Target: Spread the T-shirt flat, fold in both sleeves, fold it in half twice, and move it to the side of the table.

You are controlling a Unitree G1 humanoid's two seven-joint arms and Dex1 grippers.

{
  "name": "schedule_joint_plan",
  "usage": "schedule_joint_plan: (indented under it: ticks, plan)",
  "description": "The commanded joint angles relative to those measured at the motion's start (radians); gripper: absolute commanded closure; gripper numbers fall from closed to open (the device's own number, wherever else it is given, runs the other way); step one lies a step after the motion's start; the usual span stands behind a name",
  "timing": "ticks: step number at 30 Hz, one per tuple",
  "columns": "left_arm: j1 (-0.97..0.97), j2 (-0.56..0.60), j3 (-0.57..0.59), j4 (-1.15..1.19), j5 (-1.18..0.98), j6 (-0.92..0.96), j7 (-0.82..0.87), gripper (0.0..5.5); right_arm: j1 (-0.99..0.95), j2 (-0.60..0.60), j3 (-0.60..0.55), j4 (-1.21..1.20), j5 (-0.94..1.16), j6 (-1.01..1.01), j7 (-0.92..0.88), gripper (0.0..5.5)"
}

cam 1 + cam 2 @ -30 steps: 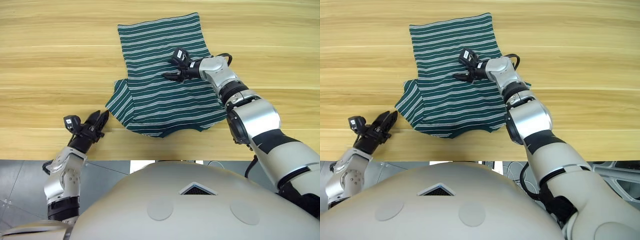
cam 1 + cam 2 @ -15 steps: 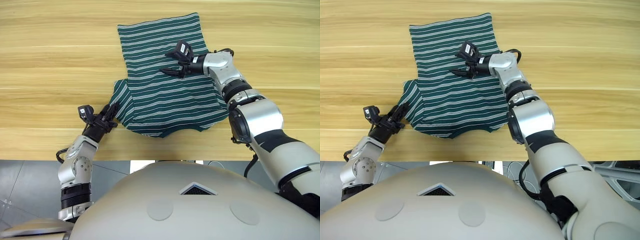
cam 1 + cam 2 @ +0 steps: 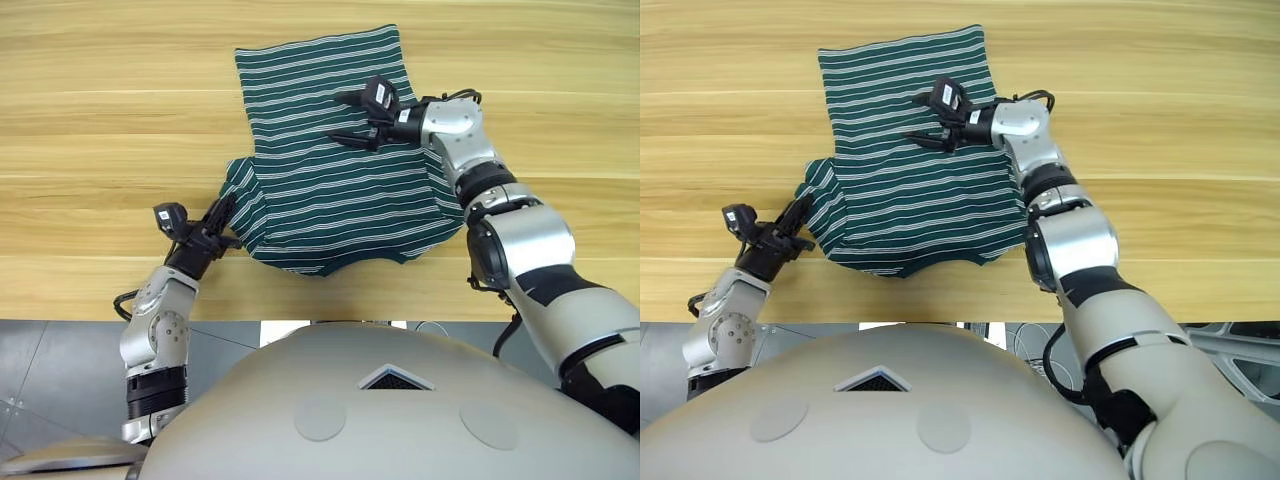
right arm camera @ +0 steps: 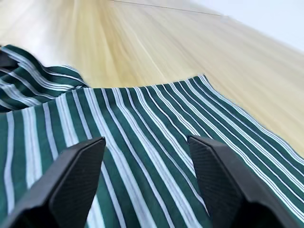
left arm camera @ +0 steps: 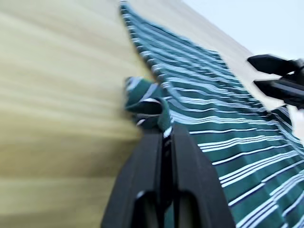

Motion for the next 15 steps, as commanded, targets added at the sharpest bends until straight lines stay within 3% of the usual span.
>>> schedule_joint_plan:
  ticks: [1,9,14,15]
  plan:
    - [-0.042,0.001,-0.133,-0.122,0.069,0.038,0.023,5.45,0.171,-0.101,-0.027,-0.239,0.095,-0.025,0.115,2.25]
    - [-0.101,0.012,-0.383,-0.009,0.315,0.065,0.074,5.45,0.552,-0.239,-0.153,-0.666,0.242,0.147,-0.013,2.25]
    - [-0.104,0.034,-0.409,0.039,0.388,0.078,0.107,5.45,0.738,-0.248,-0.212,-0.854,0.296,0.263,-0.126,2.25]
    - [-0.101,0.034,-0.402,0.021,0.384,0.081,0.109,5.24,0.764,-0.252,-0.237,-0.882,0.33,0.296,-0.141,2.25]
